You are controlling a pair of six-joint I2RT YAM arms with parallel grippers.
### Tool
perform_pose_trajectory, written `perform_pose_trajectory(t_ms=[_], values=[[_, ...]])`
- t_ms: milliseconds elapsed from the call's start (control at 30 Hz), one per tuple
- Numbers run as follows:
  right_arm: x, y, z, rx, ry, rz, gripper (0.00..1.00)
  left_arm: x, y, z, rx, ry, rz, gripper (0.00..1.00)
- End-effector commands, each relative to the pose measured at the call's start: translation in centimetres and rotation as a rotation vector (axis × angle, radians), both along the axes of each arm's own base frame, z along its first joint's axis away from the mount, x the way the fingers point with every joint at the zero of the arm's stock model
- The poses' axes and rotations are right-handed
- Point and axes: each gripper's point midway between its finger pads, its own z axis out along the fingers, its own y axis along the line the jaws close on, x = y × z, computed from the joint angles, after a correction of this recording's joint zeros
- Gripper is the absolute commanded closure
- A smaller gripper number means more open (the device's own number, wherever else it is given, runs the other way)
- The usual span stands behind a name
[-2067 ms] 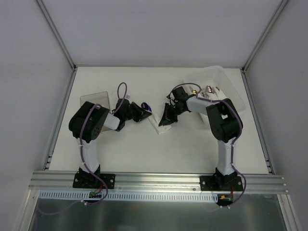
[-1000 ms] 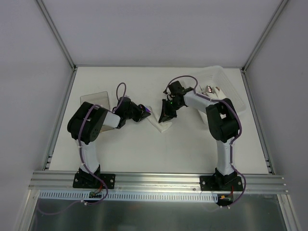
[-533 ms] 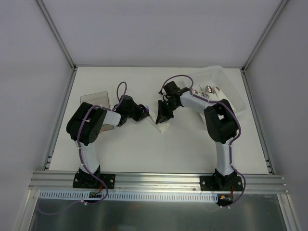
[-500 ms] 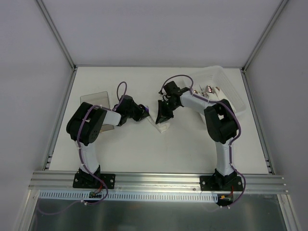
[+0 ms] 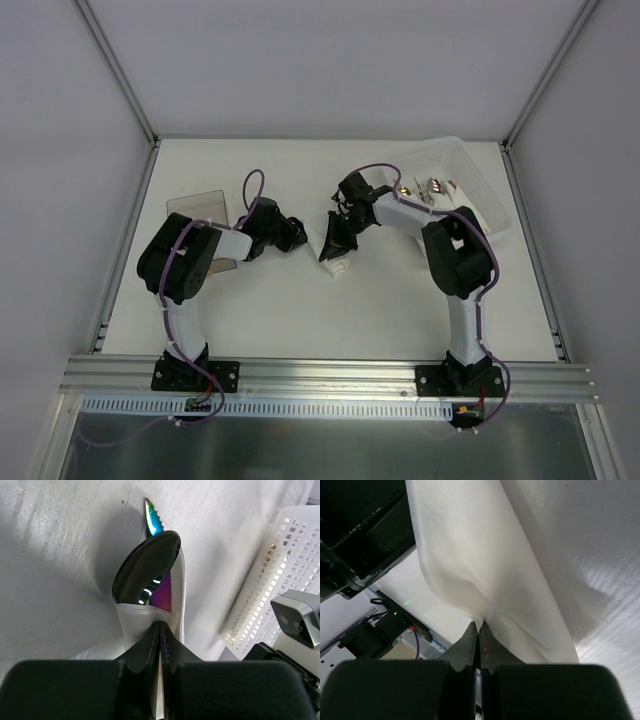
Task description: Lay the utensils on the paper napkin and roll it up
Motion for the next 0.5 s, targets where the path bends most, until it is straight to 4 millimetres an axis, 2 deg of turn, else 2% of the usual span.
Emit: perform_pose_trajectory(t_ms=[0,233,467], values=[[-1.4,1.7,2.1,0.076,0.058,-0.017,1.0,-3.8,3.0,-5.2,0.183,0.167,0.024,1.0],[-2.8,2.7,1.4,0.098,0.115,-0.021,1.0,-3.8,3.0,-5.2,0.183,0.165,0.024,1.0],[-3.2,2.7,-0.6,0.093,0.157,-0.044,1.0,-3.9,3.1,-5.2,0.184,0.171,0.027,1.0]])
